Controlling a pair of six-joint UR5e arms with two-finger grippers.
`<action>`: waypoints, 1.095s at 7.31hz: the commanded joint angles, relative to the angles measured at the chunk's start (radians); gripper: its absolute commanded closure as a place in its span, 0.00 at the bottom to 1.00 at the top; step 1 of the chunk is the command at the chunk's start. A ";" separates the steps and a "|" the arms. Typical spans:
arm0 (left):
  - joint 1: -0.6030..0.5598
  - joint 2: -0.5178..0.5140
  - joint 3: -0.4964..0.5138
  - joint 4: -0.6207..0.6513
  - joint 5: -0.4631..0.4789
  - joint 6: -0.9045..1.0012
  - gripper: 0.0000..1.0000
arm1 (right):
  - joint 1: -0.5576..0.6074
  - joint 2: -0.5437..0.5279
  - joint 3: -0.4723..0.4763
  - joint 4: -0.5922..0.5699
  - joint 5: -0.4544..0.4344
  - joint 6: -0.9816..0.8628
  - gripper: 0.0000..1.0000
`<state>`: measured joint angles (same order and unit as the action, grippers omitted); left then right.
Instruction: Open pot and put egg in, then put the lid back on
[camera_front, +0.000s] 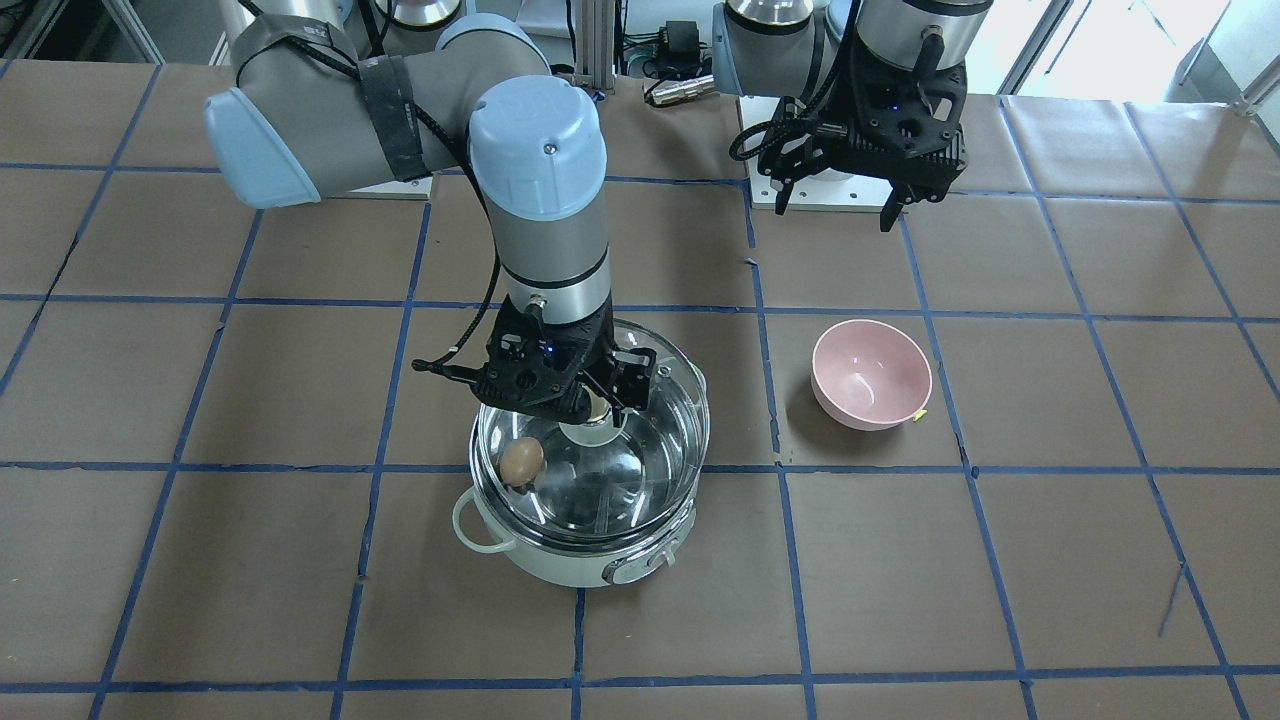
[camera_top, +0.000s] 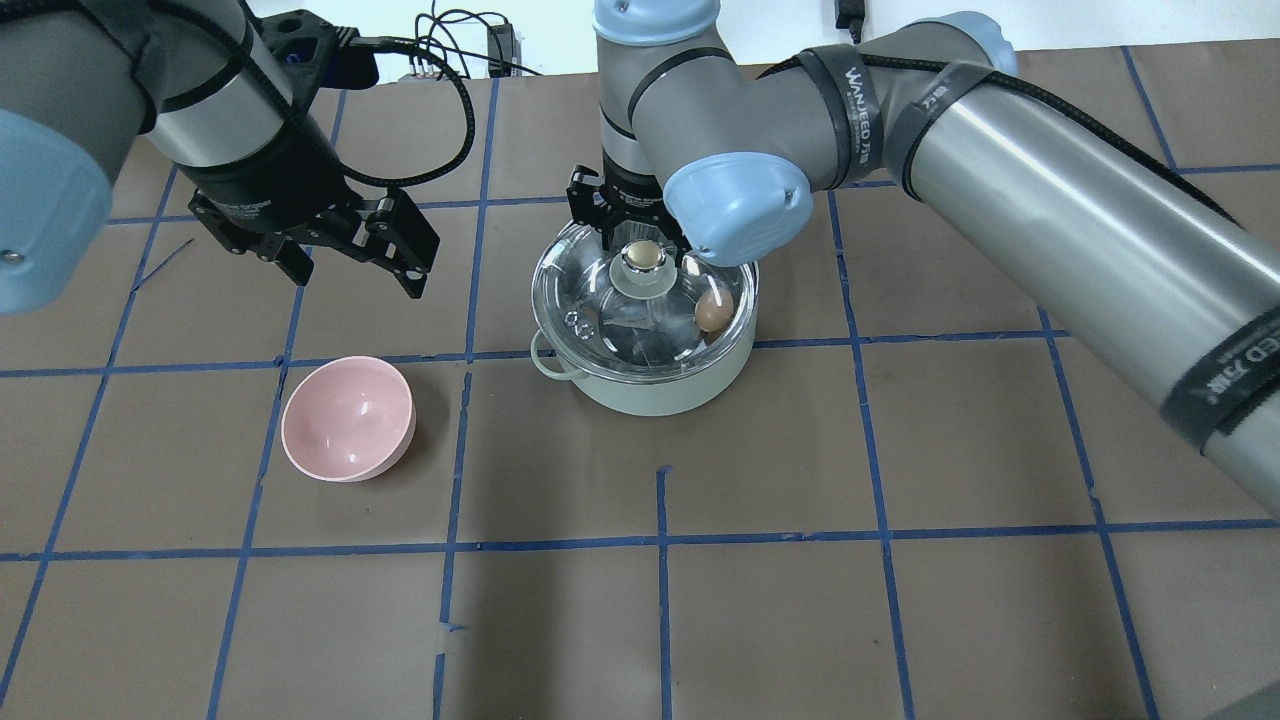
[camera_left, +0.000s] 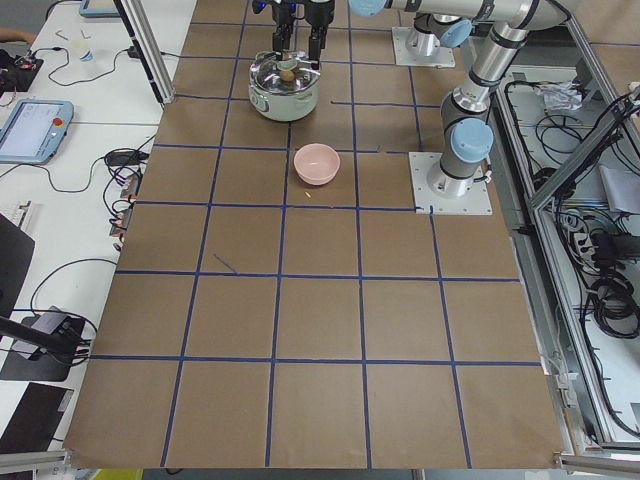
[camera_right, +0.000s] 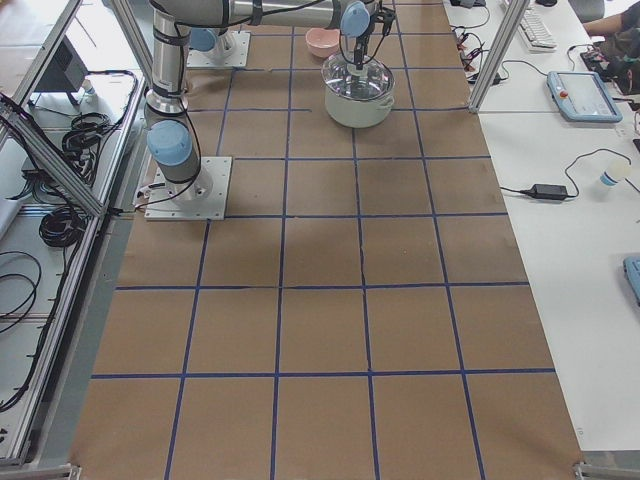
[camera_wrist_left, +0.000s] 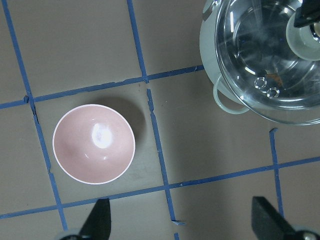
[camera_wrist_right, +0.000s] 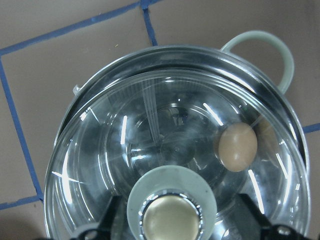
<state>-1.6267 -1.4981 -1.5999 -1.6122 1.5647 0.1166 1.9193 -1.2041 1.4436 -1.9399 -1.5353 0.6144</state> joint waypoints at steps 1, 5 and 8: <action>0.001 0.001 0.000 0.000 0.000 0.000 0.00 | -0.109 -0.090 0.009 0.019 -0.003 -0.115 0.15; -0.001 -0.001 0.000 0.000 0.001 0.000 0.00 | -0.371 -0.247 0.050 0.213 -0.003 -0.339 0.00; -0.001 0.001 0.000 0.000 0.001 -0.003 0.00 | -0.391 -0.256 0.052 0.256 -0.003 -0.367 0.00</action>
<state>-1.6271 -1.4974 -1.5999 -1.6122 1.5661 0.1158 1.5315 -1.4560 1.4941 -1.6962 -1.5386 0.2532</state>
